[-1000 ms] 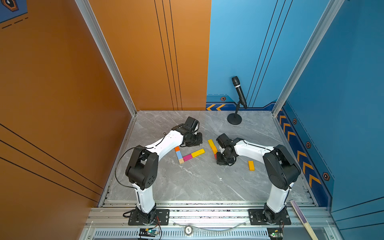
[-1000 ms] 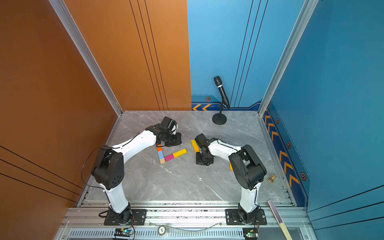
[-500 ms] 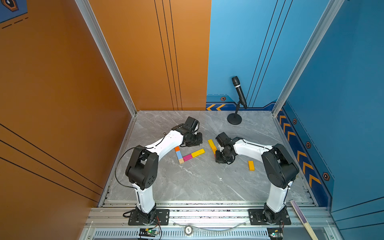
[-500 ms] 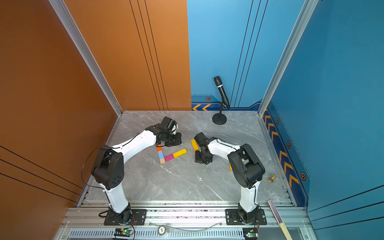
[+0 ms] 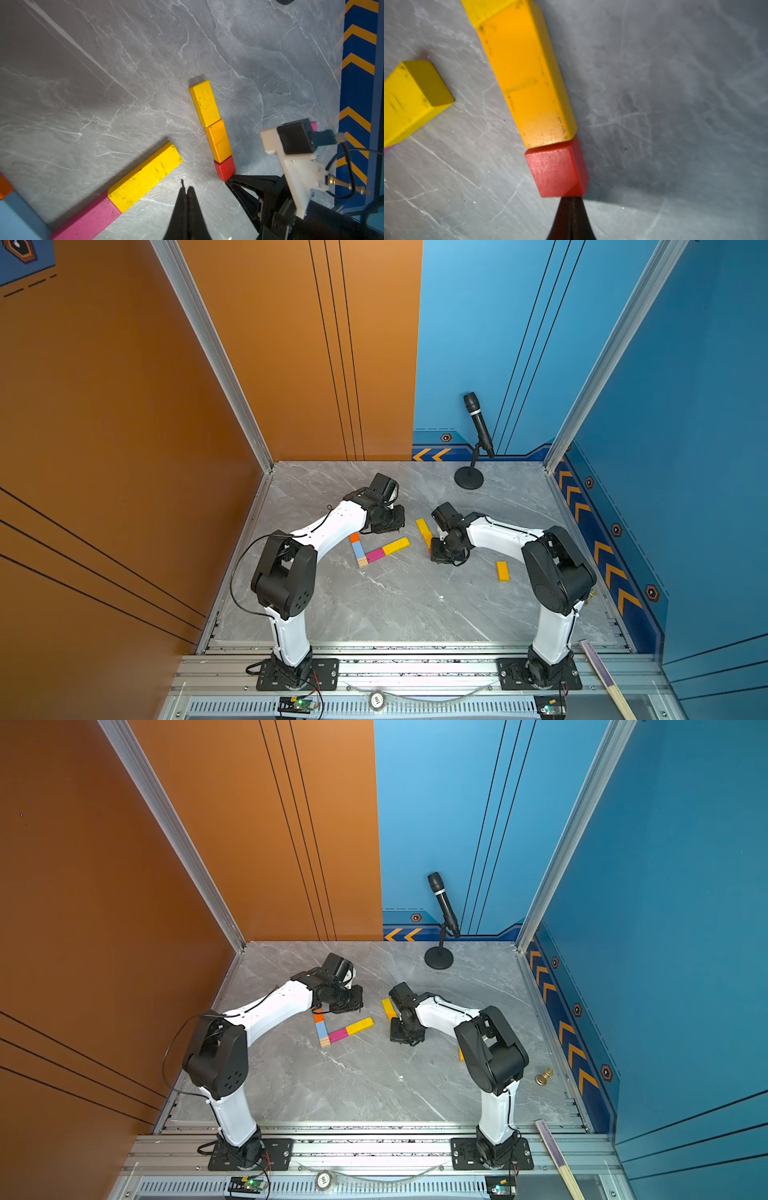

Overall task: Assemble the letter v with building blocks
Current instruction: Assemble the building block at the center of the board.

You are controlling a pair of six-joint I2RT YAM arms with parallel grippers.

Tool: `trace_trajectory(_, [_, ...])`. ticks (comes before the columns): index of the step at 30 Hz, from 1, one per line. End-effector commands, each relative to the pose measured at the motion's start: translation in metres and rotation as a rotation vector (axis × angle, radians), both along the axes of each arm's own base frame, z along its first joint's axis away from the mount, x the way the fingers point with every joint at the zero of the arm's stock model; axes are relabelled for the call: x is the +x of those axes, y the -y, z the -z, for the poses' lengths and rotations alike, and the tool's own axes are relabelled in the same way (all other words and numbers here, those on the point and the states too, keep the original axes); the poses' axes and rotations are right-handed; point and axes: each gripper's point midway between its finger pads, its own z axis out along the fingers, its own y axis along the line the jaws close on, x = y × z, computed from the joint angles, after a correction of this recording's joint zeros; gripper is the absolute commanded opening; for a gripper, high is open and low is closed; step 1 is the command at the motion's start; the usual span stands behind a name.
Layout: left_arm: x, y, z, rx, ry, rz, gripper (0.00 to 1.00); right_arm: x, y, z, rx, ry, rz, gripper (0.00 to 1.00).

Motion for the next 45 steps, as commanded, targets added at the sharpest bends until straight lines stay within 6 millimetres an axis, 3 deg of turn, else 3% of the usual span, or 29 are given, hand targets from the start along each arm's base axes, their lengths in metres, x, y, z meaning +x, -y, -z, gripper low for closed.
trace_trajectory(1, [0.0,0.002,-0.007,-0.01,0.011,0.003,0.01,0.01,0.002,0.001,-0.016,0.016,0.028,0.0])
trace_trajectory(15, [0.001,0.001,-0.007,-0.011,0.011,0.003,0.01,0.005,0.004,-0.002,-0.012,0.01,0.041,0.0])
trace_trajectory(23, [0.002,0.003,-0.012,-0.018,0.02,0.011,0.02,-0.016,0.02,-0.028,-0.04,0.031,0.061,0.0])
trace_trajectory(27, [0.004,0.005,-0.014,-0.023,0.027,0.021,0.02,-0.022,0.048,-0.053,-0.077,0.069,0.112,0.01])
trace_trajectory(33, [0.008,0.01,-0.018,-0.043,0.037,0.037,0.01,-0.024,0.129,-0.077,-0.17,0.086,0.276,0.11])
trace_trajectory(36, [0.01,0.011,-0.019,-0.047,0.041,0.043,0.02,-0.03,0.161,-0.079,-0.222,0.067,0.338,0.28])
trace_trajectory(39, [0.01,0.011,-0.019,-0.047,0.041,0.042,0.02,-0.039,0.186,-0.077,-0.31,0.039,0.365,0.4])
trace_trajectory(45, [0.01,0.009,-0.018,-0.046,0.041,0.041,0.02,-0.059,0.214,-0.06,-0.419,-0.039,0.398,0.68])
